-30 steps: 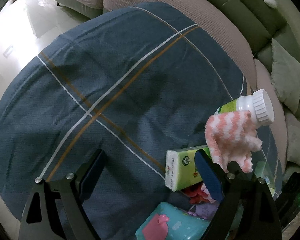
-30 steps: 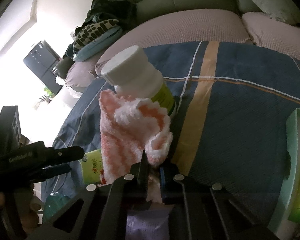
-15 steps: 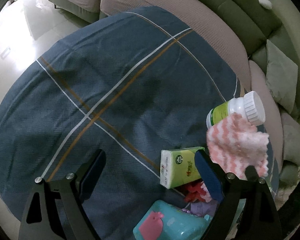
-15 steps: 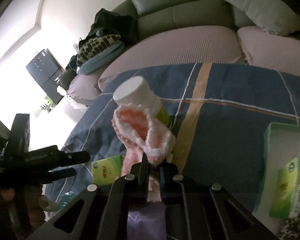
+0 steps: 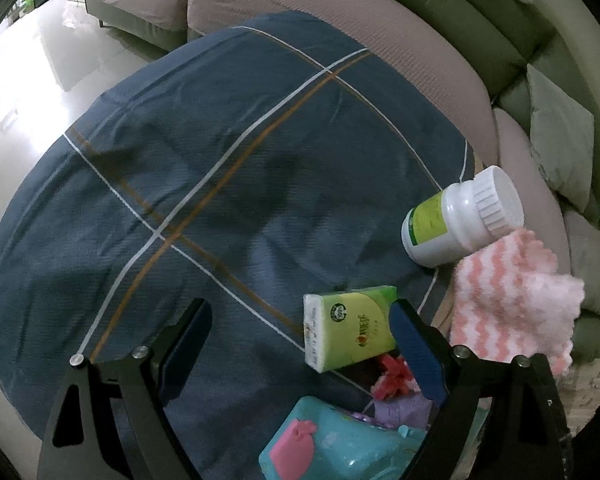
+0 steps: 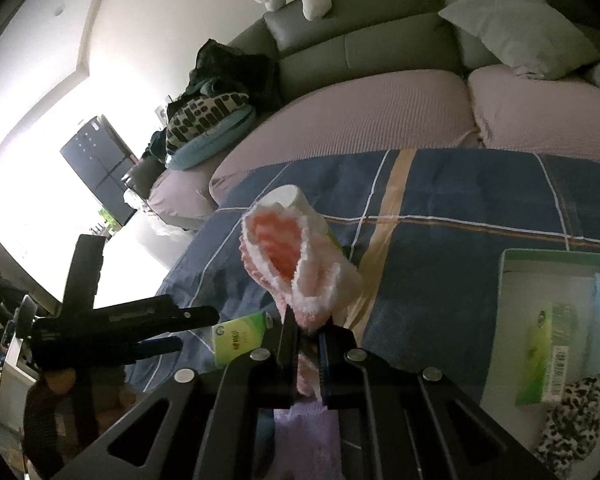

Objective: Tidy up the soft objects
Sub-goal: 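Lift the pink towel with the right tool while the left tool moves to the tissue pack, then grasp the green tissue pack with the left tool while the right tool holds the towel up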

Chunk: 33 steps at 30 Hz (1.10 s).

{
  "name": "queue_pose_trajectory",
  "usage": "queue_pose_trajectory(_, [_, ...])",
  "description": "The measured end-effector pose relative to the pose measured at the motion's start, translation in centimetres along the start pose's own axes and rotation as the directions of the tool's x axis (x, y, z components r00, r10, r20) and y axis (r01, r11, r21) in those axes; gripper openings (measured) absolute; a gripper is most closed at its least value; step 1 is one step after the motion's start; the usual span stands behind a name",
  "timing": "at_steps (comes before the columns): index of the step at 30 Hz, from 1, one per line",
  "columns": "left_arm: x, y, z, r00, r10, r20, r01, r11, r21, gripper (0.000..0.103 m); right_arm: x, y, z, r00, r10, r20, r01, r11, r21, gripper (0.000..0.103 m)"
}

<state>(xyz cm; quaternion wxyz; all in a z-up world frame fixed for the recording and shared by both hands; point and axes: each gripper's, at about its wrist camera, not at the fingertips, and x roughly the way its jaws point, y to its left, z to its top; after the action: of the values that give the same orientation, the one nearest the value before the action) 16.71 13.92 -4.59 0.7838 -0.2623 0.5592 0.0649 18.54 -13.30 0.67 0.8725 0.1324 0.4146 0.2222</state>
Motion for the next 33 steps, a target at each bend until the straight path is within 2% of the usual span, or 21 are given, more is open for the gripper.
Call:
queue_pose_trajectory(9, [-1.1,-2.0,-0.5,1.000,0.008,0.018,-0.009,0.999,0.034,0.090,-1.8,-1.6,0.1,0.997,-0.070,0.034,0.068,0.997,0.043,0.008])
queue_pose_trajectory(13, [-0.6,-3.9,-0.5,0.999,0.047,-0.002,-0.046,0.996,0.077,0.090,-1.9,-2.8,0.2,0.994,-0.102,0.033,0.100,0.993,0.058,0.008])
queue_pose_trajectory(16, [0.5,-5.5,0.1,0.996,0.078,-0.043,-0.072,0.989,0.127,0.090,-2.4,-3.8,0.3,0.995,-0.090,0.037,0.087,0.992,0.086,0.008])
queue_pose_trajectory(20, [1.4,-6.4,1.1,0.982,0.164,-0.092,-0.150,0.978,0.143,0.090,-3.0,-4.5,0.5,0.996,-0.070,0.052,0.064,0.991,0.116,0.008])
queue_pose_trajectory(22, [2.0,-7.0,1.7,0.979,0.165,-0.116,-0.149,0.979,0.138,0.090,-3.3,-4.6,0.6,0.996,-0.061,0.058,0.054,0.991,0.121,0.008])
queue_pose_trajectory(24, [3.4,-7.9,2.1,0.971,0.156,-0.180,-0.132,0.981,0.140,0.090,-3.5,-4.6,0.6,0.996,-0.060,0.063,0.052,0.991,0.122,0.008])
queue_pose_trajectory(28, [5.0,-9.4,2.5,0.958,0.180,-0.223,-0.148,0.977,0.155,0.090,-4.2,-4.6,0.7,0.996,-0.049,0.079,0.039,0.991,0.126,0.008])
queue_pose_trajectory(33, [7.1,-10.4,3.5,0.932,0.261,-0.253,-0.228,0.962,0.151,0.087,-4.9,-4.8,0.8,0.994,-0.035,0.102,0.021,0.991,0.133,0.008])
